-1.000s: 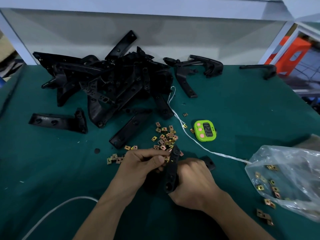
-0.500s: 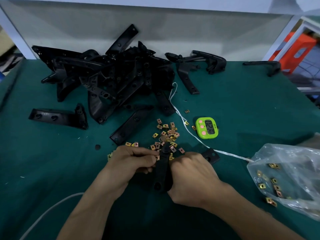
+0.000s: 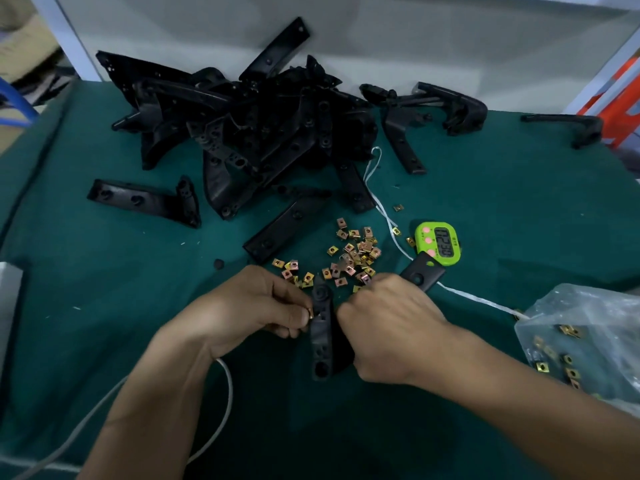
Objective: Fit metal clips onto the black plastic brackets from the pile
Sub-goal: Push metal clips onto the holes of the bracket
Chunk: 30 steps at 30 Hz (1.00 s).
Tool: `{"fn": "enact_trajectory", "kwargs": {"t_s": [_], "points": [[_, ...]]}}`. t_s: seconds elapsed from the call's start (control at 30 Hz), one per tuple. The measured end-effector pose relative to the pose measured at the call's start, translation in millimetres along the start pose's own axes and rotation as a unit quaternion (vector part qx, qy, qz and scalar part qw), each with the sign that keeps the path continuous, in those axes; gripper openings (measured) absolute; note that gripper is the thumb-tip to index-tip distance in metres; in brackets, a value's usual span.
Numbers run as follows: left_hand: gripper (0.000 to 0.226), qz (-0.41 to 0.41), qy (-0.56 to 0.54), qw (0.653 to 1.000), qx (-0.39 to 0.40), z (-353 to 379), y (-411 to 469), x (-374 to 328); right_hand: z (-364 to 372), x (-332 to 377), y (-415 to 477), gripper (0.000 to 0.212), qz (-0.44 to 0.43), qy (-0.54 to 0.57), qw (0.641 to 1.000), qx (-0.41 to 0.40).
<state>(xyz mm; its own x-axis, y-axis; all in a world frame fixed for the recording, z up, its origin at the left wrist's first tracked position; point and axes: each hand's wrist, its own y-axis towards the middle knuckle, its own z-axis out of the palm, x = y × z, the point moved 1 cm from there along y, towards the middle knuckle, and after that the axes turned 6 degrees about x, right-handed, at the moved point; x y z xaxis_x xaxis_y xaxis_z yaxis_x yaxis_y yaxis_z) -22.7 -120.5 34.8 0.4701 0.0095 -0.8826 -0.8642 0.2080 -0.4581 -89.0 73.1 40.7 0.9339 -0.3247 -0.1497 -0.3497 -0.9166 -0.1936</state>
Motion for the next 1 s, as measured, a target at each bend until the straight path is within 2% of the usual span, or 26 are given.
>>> {"fn": "enact_trajectory", "kwargs": {"t_s": [0.17,0.33,0.47,0.67,0.87,1.0], "points": [[0.029,0.009,0.014,1.000,-0.007,1.9,1.8,1.2,-3.6,-2.8,0.7,0.051,0.002,-0.006,1.000,0.027],[0.031,0.021,-0.045,0.997,-0.053,16.8,12.9,7.3,-8.6,-13.0,-2.8,0.052,0.031,-0.023,0.999,0.029],[0.037,0.031,-0.069,0.996,-0.041,27.1,18.7,9.9,-7.8,-15.7,-11.5,0.055,0.042,-0.037,0.998,0.042],[0.045,0.056,-0.055,0.997,-0.014,36.2,21.6,9.4,-4.4,-15.3,-24.5,0.033,0.039,-0.045,0.997,0.043],[0.047,0.079,-0.032,0.996,-0.006,43.4,22.8,7.0,1.0,-9.7,-29.6,0.047,0.046,-0.044,0.997,0.031],[0.031,0.112,-0.059,0.989,-0.074,54.9,27.5,8.5,2.7,-16.5,-31.2,0.053,0.106,-0.031,0.994,0.015]]}}
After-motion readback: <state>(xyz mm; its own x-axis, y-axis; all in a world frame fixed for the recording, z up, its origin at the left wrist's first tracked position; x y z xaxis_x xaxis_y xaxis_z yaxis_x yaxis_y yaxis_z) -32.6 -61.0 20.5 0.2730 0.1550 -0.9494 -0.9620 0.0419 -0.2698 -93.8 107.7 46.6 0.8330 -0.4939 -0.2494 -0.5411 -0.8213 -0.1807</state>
